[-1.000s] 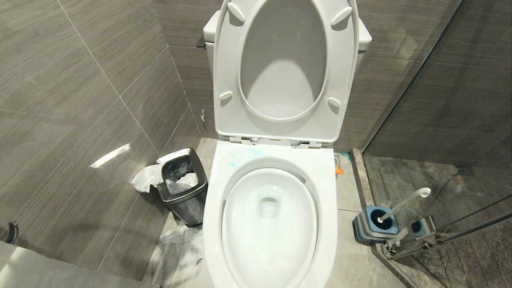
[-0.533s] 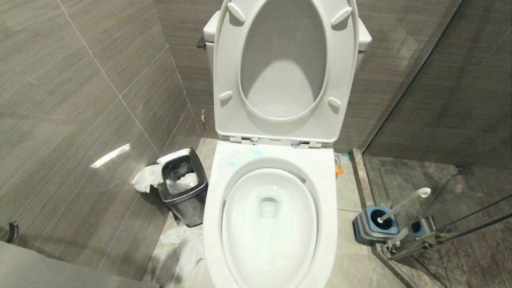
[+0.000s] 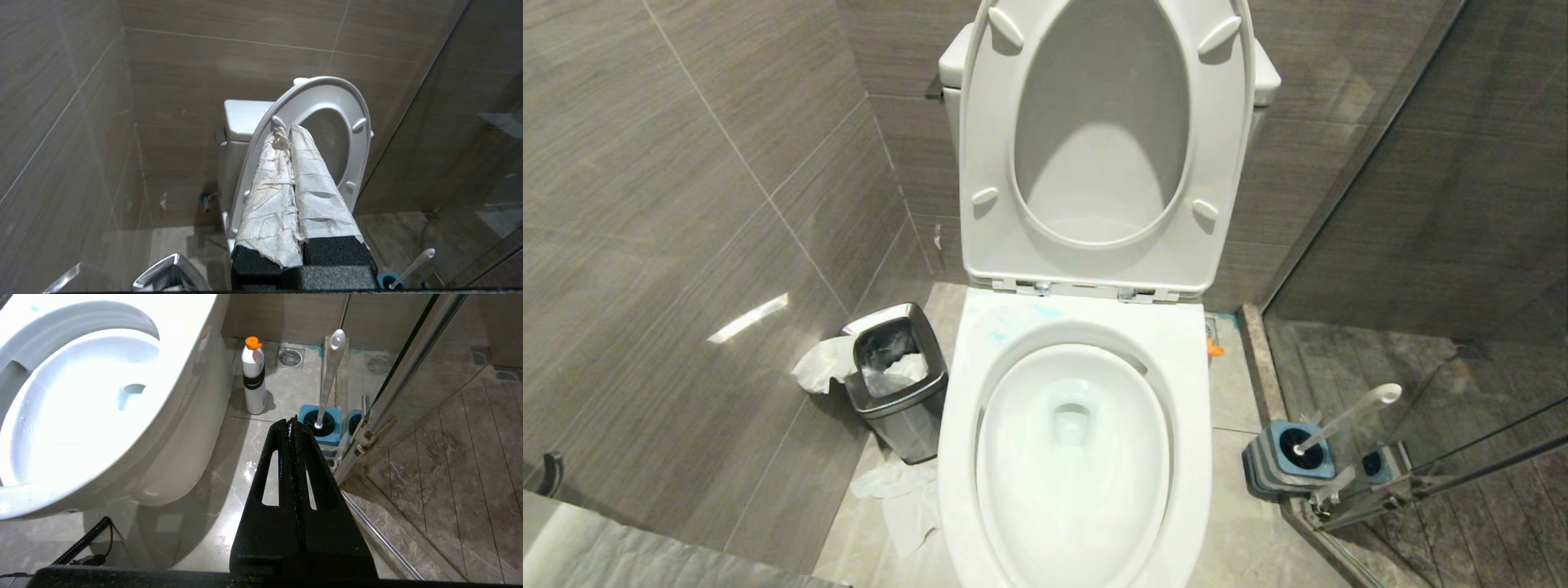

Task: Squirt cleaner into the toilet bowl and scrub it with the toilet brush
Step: Pour in the cleaning agent

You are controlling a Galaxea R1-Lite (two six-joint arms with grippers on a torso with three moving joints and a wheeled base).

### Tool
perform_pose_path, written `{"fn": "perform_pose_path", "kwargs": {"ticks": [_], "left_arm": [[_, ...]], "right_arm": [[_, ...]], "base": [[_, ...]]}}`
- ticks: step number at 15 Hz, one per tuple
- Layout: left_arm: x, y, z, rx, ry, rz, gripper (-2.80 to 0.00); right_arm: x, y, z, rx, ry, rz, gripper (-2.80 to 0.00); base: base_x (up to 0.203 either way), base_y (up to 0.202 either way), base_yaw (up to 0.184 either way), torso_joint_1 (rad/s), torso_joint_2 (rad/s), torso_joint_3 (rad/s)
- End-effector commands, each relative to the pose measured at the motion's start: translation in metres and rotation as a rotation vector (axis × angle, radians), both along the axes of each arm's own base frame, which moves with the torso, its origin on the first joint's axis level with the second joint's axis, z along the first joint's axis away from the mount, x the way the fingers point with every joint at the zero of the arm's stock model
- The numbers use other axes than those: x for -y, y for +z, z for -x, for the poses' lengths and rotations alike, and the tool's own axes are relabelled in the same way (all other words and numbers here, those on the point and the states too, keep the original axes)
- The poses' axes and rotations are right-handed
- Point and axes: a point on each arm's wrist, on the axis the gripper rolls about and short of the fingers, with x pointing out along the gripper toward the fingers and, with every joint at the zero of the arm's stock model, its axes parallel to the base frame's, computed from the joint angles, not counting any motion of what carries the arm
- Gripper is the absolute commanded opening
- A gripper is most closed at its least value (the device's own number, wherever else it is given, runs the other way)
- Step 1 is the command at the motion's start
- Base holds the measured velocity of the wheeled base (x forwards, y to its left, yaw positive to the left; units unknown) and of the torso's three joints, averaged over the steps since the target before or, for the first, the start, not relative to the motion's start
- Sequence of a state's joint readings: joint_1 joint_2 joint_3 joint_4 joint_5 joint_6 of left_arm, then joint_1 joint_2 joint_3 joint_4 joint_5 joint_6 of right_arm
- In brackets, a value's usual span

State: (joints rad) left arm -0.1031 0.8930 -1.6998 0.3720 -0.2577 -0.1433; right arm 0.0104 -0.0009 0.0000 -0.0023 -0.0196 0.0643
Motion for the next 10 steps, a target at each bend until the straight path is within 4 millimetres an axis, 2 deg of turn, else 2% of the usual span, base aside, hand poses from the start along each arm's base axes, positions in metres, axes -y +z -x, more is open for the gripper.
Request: {"fn": "perform_pose_path", "kwargs": {"ticks": [1,4,10], "left_arm": [[-0.002,-0.027,0.05,0.042,0.043,0.007,-2.8],[-0.001,-0.059,0.062,0.003,0.062,0.0,-2.8],[0.0,-0.151,0.079,-0.078,0.086,-0.038,-2.8]], "right_arm": [[0.0,0.0,0.0,0.0,0.0,0.0,-2.8],[0.0,0.0,0.0,0.0,0.0,0.0,-2.8],[0.0,0.0,0.0,0.0,0.0,0.0,-2.8]], "base": [[0.0,0.0,0.0,0.0,0.0,0.0],[0.0,0.0,0.0,0.0,0.0,0.0],[0.0,0.0,0.0,0.0,0.0,0.0]]}}
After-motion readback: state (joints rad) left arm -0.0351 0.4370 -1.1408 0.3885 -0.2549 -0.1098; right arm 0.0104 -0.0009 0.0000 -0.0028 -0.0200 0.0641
